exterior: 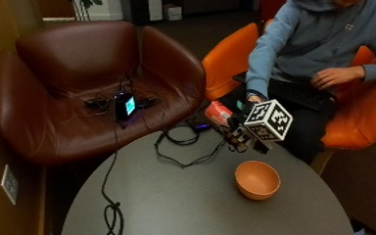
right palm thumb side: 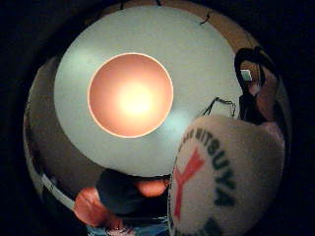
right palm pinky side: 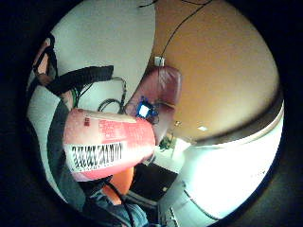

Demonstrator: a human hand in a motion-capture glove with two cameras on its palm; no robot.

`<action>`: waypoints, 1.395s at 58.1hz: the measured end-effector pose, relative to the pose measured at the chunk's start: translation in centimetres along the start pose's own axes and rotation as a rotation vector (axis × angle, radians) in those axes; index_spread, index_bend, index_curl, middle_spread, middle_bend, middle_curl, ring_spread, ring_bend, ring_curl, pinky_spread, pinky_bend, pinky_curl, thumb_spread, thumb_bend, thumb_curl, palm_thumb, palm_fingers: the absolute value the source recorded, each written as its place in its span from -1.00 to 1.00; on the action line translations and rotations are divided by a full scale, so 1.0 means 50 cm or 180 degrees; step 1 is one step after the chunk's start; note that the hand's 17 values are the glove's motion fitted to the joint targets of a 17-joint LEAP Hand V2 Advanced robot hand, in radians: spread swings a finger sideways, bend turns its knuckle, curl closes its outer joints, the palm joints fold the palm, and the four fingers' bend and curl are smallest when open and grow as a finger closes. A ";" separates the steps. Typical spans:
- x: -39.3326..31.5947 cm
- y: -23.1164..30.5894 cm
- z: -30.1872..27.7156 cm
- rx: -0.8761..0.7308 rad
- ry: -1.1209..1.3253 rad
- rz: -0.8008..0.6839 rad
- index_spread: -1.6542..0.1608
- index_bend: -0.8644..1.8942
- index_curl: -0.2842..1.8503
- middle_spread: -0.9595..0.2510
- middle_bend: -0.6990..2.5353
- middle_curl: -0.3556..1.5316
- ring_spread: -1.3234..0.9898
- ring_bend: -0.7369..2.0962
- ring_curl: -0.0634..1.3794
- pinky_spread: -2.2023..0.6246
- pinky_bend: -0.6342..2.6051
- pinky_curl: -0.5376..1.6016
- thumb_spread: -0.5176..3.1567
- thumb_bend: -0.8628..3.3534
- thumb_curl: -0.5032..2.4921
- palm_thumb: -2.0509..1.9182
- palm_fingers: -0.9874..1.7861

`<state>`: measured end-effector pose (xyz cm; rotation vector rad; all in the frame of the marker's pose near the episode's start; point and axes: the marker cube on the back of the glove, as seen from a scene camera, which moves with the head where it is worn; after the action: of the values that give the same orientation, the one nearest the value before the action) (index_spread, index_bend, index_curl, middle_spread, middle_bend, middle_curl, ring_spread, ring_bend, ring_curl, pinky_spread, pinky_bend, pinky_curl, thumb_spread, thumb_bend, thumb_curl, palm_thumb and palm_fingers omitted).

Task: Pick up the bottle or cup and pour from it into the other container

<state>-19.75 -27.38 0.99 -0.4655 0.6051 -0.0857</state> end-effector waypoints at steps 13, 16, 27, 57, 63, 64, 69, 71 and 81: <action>-0.037 -0.019 -0.002 -0.0259 0.0431 0.0113 0.64 -0.24 -0.27 0.45 -0.38 -0.11 -0.02 -0.20 -0.31 0.38 -0.38 -0.15 -0.63 -0.61 -0.17 0.53 0.61; -0.041 -0.024 -0.003 -0.0290 0.0541 0.0154 0.64 -0.24 -0.27 0.45 -0.38 -0.11 -0.02 -0.20 -0.31 0.38 -0.38 -0.15 -0.63 -0.61 -0.17 0.53 0.61; -0.062 -0.034 -0.001 -0.0347 0.0788 0.0235 0.63 -0.24 -0.27 0.44 -0.37 -0.11 -0.02 -0.20 -0.32 0.38 -0.37 -0.15 -0.63 -0.61 -0.17 0.53 0.62; -0.074 -0.035 -0.017 -0.0312 0.0652 0.0153 0.63 -0.24 -0.26 0.43 -0.37 -0.11 -0.03 -0.20 -0.32 0.38 -0.37 -0.15 -0.63 -0.61 -0.17 0.52 0.62; -0.073 -0.026 -0.015 -0.0237 0.0461 0.0061 0.63 -0.24 -0.26 0.43 -0.37 -0.11 -0.03 -0.20 -0.32 0.38 -0.37 -0.15 -0.63 -0.61 -0.17 0.52 0.62; -0.072 -0.025 -0.015 -0.0210 0.0418 0.0053 0.63 -0.24 -0.26 0.43 -0.37 -0.11 -0.03 -0.20 -0.32 0.38 -0.36 -0.15 -0.63 -0.61 -0.17 0.52 0.62; -0.062 -0.022 -0.020 -0.0052 0.0144 0.0033 0.63 -0.24 -0.26 0.43 -0.37 -0.11 -0.03 -0.20 -0.32 0.38 -0.36 -0.15 -0.63 -0.61 -0.17 0.52 0.62; -0.058 -0.020 -0.020 0.0019 0.0005 0.0013 0.63 -0.24 -0.26 0.43 -0.37 -0.11 -0.03 -0.20 -0.32 0.38 -0.36 -0.16 -0.63 -0.61 -0.17 0.52 0.62; -0.038 -0.019 -0.025 0.0436 -0.0972 -0.0097 0.63 -0.24 -0.26 0.43 -0.37 -0.11 -0.03 -0.20 -0.32 0.38 -0.36 -0.16 -0.63 -0.61 -0.17 0.52 0.62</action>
<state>-21.96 -28.32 1.49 -0.3459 0.2903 -0.0825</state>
